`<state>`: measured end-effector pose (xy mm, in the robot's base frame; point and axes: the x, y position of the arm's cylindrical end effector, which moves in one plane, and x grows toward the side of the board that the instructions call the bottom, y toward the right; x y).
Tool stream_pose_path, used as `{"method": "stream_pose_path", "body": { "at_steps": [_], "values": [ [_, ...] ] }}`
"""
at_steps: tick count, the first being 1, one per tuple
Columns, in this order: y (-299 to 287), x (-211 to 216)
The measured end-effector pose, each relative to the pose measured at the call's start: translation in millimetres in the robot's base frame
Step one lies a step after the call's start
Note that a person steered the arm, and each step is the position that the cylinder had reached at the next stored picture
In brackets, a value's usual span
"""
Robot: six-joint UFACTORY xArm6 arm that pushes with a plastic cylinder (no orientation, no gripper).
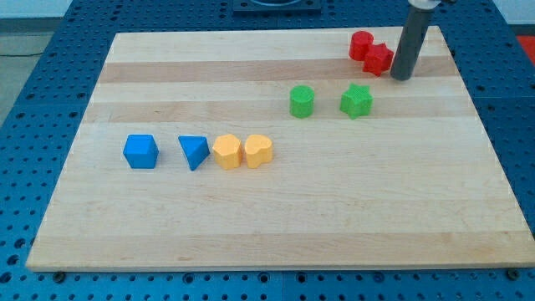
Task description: Push the red star to the left of the green circle
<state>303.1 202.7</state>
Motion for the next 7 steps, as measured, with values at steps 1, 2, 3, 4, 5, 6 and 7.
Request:
{"method": "stream_pose_path", "body": {
  "at_steps": [1,2,3,4,5,6,7],
  "values": [
    [0.3,-27.7],
    [-29.7,-27.8],
    [-70.0,-27.8],
    [-105.1,-20.5],
    [-99.5,-16.6],
    [-53.8,-6.0],
    [-68.2,0.8]
  ]
}}
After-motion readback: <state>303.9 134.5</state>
